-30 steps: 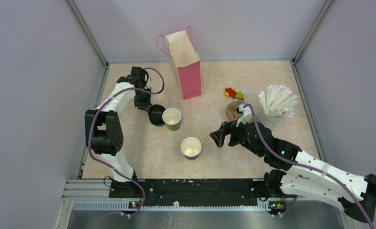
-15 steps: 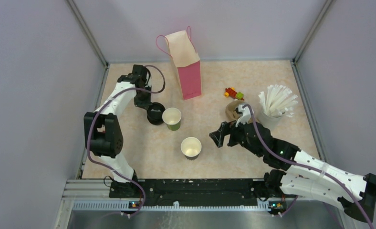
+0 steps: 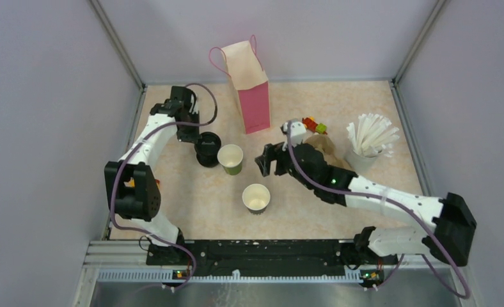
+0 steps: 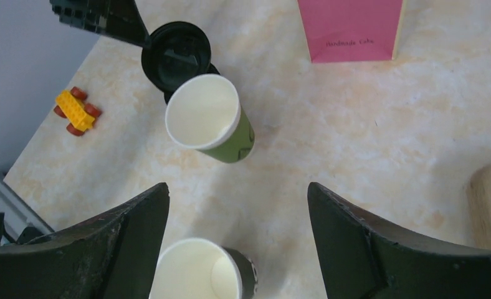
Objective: Pack the takeout coffee
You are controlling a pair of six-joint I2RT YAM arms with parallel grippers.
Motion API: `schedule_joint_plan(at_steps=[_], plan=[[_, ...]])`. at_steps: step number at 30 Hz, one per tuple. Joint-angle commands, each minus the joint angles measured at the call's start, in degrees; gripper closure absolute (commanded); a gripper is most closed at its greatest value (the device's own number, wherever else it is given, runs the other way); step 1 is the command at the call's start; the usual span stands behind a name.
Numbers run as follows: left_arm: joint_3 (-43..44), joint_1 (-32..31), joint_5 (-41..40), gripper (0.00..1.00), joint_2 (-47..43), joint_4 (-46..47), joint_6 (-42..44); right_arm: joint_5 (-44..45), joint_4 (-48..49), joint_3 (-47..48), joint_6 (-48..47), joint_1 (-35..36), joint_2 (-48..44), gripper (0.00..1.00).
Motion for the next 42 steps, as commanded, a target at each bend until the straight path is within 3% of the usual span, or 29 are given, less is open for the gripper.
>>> schedule_joint_plan(at_steps=[1, 9, 17, 22, 38, 42], plan=[[-2.8, 1.3, 4.2, 1.0, -4.3, 4.0, -0.9, -0.2, 7.6, 10.0, -4.8, -2.4, 10.4, 0.22], [-5.5, 2.3, 8.0, 1.0, -8.2, 5.7, -0.9, -6.7, 10.0, 21.9, -6.1, -4.2, 27.8, 0.32], [-9.2, 2.3, 11.2, 1.0, -12.3, 8.3, -2.4, -7.9, 9.9, 30.0, -4.4, -4.8, 38.3, 0.45], [-9.7, 2.3, 11.5, 1.0, -13.0, 8.4, -2.5, -10.1, 11.5, 32.6, -2.3, -4.9, 42.7, 0.53], [-12.2, 2.3, 11.1, 1.0, -14.4, 9.8, -2.6, -12.3, 12.2, 38.6, -1.0, -5.0, 50.3, 0.64], [-12.6, 2.4, 12.2, 1.0, -14.6, 10.7, -3.1, -12.1, 12.4, 39.1, -1.6, -5.1, 50.6, 0.77]])
